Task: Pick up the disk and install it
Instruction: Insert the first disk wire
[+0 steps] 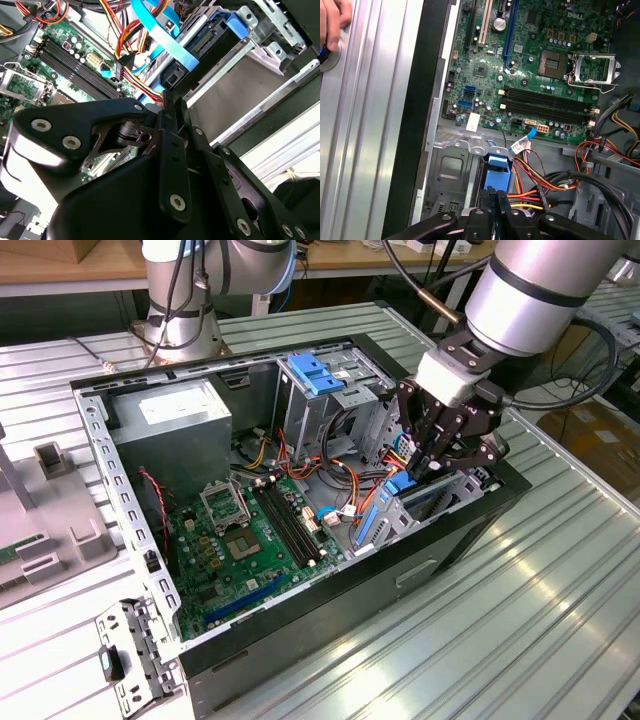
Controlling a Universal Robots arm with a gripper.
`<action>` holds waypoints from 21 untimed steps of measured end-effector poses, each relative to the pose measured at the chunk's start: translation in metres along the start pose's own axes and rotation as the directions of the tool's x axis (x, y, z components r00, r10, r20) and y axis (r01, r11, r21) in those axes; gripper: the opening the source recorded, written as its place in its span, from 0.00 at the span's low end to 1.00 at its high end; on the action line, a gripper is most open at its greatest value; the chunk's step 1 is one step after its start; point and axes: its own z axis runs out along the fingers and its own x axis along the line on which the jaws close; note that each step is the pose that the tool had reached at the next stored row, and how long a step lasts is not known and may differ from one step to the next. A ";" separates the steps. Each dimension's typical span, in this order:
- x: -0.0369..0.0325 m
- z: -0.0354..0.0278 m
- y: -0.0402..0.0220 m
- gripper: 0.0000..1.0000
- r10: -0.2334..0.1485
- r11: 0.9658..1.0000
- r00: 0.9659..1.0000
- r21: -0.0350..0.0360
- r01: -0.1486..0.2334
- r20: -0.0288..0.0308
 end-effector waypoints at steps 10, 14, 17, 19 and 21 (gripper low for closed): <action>0.0007 0.0039 -0.0097 0.18 0.082 0.997 0.997 0.002 -0.082 -0.002; -0.0003 0.0040 -0.0108 0.18 0.088 0.996 0.996 0.002 -0.088 -0.002; -0.0003 0.0040 -0.0109 0.18 0.088 0.996 0.996 0.002 -0.088 -0.002; -0.0002 0.0040 -0.0116 0.18 0.088 0.996 0.996 0.002 -0.088 -0.002; -0.0002 0.0041 -0.0136 0.18 0.088 0.996 0.996 0.002 -0.088 -0.002</action>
